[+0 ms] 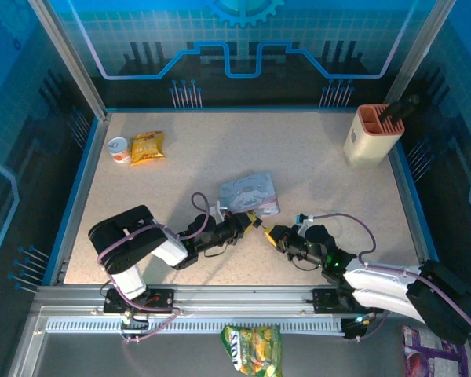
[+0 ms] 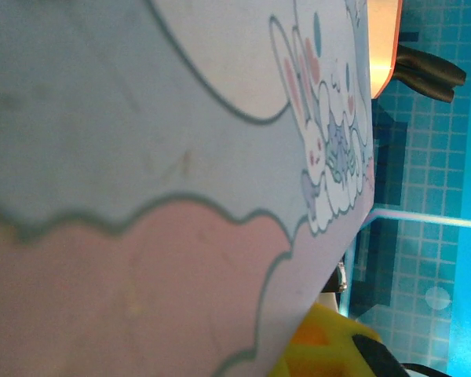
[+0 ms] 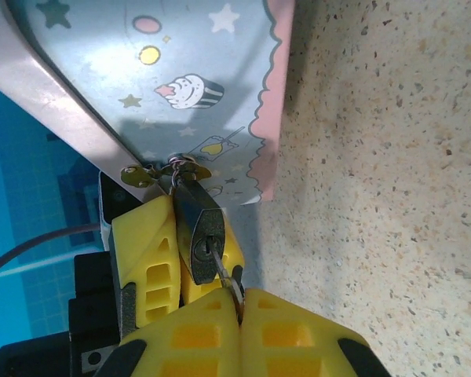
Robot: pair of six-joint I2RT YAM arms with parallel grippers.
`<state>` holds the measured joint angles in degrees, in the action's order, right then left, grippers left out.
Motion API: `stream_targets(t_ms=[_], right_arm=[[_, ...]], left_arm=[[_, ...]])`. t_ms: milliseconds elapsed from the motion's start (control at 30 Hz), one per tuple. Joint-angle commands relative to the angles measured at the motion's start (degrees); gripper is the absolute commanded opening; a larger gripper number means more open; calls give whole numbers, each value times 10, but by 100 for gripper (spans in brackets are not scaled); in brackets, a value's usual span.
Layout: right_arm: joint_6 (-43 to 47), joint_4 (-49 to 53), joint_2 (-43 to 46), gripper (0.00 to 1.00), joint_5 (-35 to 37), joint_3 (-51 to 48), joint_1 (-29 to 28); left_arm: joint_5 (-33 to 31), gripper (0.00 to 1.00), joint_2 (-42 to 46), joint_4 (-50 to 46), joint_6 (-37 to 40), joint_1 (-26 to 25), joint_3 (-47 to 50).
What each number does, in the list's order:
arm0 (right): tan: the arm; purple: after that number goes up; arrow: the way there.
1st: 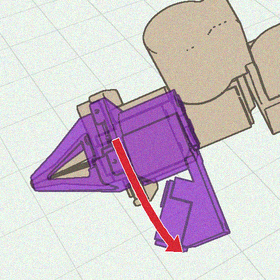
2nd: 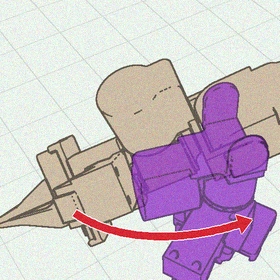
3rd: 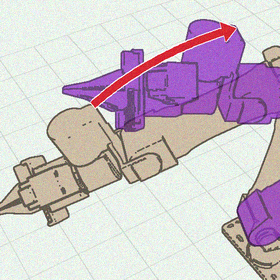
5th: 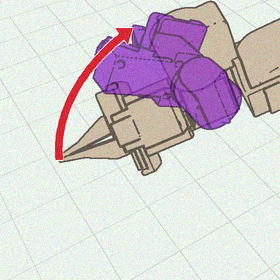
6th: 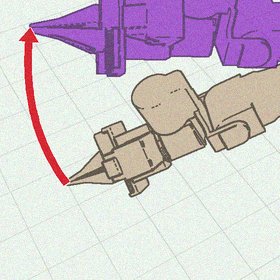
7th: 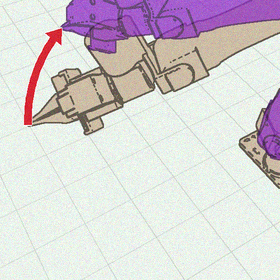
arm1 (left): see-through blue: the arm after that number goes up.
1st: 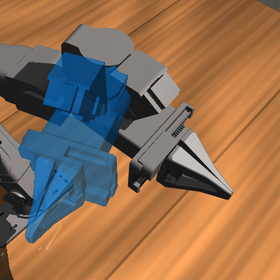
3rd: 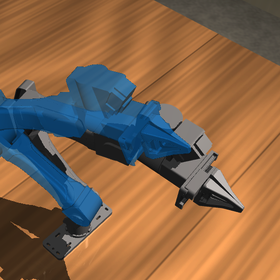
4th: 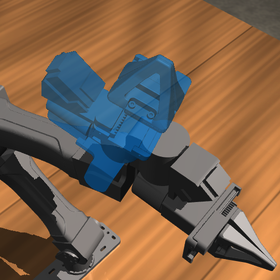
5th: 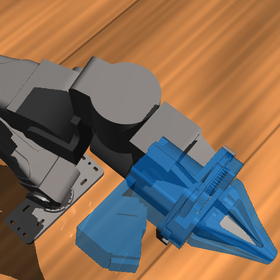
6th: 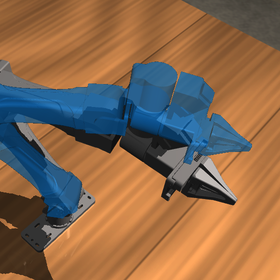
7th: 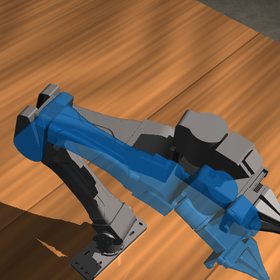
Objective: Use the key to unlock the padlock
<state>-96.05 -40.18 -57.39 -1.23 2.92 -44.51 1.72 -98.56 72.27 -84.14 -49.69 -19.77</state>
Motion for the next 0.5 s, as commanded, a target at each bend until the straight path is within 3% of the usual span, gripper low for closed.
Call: stream_targets(t_ms=[0,233,467], right_arm=[[-10,-58,-8,0,-17,0,23],[-5,-31,20,0,-62,-5,78],[4,-20,22,0,-88,13,85]], left_arm=[[67,0,32,80,-17,-25,-24],[71,0,37,80,-16,-25,-22],[74,0,42,80,-13,-26,-36]])
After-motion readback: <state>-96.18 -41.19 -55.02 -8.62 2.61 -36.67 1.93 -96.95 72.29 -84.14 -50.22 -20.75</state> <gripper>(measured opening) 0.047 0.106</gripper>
